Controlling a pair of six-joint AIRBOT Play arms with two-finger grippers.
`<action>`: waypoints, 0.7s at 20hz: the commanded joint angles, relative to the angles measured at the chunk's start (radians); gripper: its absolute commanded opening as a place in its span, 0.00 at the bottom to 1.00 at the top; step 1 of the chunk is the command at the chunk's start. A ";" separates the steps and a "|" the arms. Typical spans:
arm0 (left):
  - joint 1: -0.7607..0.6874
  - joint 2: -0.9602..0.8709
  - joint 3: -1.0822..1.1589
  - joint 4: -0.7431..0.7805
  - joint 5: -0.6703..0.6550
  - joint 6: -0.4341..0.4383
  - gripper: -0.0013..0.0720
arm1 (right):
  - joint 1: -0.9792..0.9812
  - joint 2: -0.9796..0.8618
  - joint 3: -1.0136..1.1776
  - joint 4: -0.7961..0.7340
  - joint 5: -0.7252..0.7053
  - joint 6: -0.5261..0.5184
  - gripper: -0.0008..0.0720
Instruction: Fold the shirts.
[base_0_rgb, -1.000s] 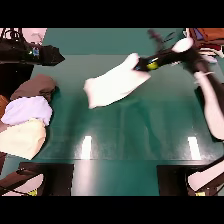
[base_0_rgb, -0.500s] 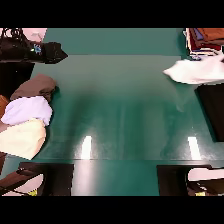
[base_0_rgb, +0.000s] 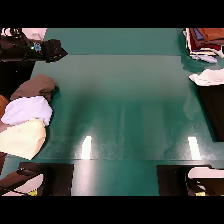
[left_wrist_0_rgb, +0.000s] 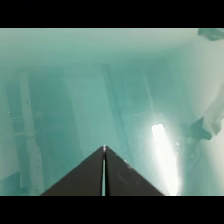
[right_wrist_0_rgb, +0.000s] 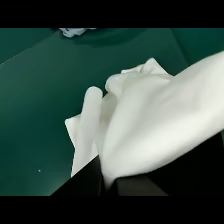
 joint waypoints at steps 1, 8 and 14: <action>0.000 0.000 0.000 0.001 0.001 0.001 0.05 | -0.021 0.055 0.020 -0.057 0.047 0.047 0.03; 0.000 0.000 0.000 0.002 -0.010 0.028 0.05 | -0.098 0.176 -0.132 -0.112 0.181 0.074 0.03; 0.000 0.000 0.000 0.002 -0.010 0.054 0.05 | -0.200 0.349 -0.475 -0.164 0.220 0.079 0.04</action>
